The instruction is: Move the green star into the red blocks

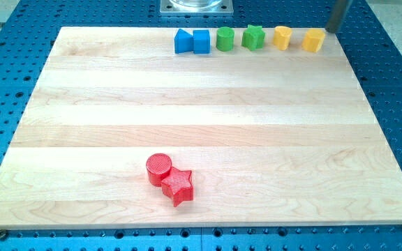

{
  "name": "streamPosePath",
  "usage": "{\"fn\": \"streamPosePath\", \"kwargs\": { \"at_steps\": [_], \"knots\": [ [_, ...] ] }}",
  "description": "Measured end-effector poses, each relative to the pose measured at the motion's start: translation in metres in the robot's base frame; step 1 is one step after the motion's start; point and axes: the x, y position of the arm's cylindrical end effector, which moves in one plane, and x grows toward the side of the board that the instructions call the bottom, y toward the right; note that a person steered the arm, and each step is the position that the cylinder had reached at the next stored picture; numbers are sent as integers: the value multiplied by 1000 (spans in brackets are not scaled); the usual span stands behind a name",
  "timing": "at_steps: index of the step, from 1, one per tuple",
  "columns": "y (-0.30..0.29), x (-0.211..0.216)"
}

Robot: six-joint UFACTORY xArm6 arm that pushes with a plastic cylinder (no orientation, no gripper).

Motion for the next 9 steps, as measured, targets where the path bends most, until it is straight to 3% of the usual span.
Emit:
{"fn": "streamPosePath", "kwargs": {
  "at_steps": [3, 7, 9],
  "knots": [
    [-134, 1],
    [-140, 1],
    [-191, 12]
  ]
}}
